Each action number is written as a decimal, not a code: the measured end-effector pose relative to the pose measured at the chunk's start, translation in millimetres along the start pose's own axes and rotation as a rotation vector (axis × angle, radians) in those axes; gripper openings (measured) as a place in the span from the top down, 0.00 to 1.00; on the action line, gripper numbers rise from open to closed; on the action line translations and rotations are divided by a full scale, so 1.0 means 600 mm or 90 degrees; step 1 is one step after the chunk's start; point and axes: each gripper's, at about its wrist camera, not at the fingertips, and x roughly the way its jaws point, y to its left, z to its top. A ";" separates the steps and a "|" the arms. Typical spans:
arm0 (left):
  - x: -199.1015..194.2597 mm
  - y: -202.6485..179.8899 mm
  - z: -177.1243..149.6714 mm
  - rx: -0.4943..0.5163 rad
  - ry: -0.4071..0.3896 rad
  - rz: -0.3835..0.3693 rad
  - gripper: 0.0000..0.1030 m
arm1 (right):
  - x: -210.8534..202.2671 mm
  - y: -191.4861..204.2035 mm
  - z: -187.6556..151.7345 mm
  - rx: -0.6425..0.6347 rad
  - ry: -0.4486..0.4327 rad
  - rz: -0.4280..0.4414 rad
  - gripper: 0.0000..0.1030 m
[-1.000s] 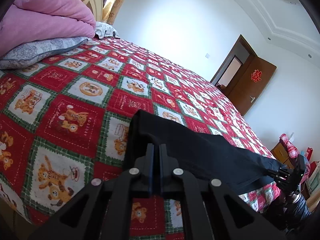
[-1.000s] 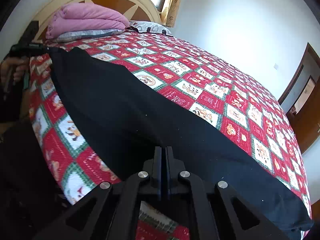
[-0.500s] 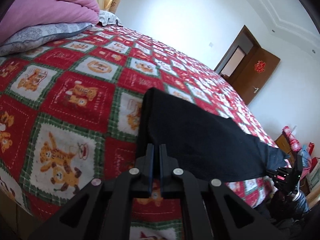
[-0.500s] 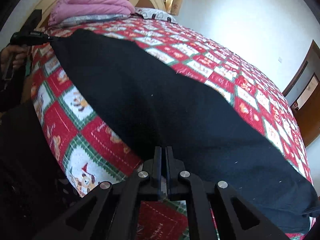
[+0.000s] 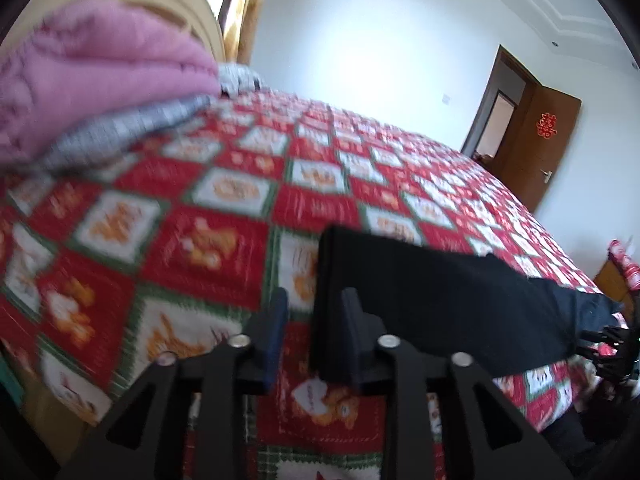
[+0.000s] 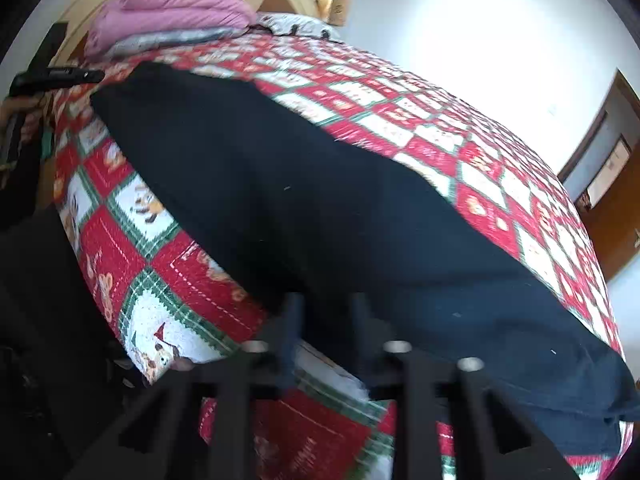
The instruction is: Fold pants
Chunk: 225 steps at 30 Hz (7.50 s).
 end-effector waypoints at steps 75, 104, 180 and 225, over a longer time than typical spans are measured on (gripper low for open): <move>0.149 -0.635 -0.182 0.355 0.187 -0.419 0.52 | -0.268 -0.486 -0.290 0.730 -0.173 -0.342 0.47; 0.160 -0.610 -0.163 0.230 0.212 -0.465 0.52 | -0.040 -0.128 -0.084 0.133 0.000 -0.031 0.96; 0.146 -0.415 -0.137 0.210 -0.028 -0.161 0.16 | 0.168 -0.128 0.283 0.350 0.055 0.257 0.61; 0.155 -0.502 -0.144 0.245 0.045 -0.105 0.02 | -0.223 -0.510 -0.289 0.736 -0.146 -0.109 0.58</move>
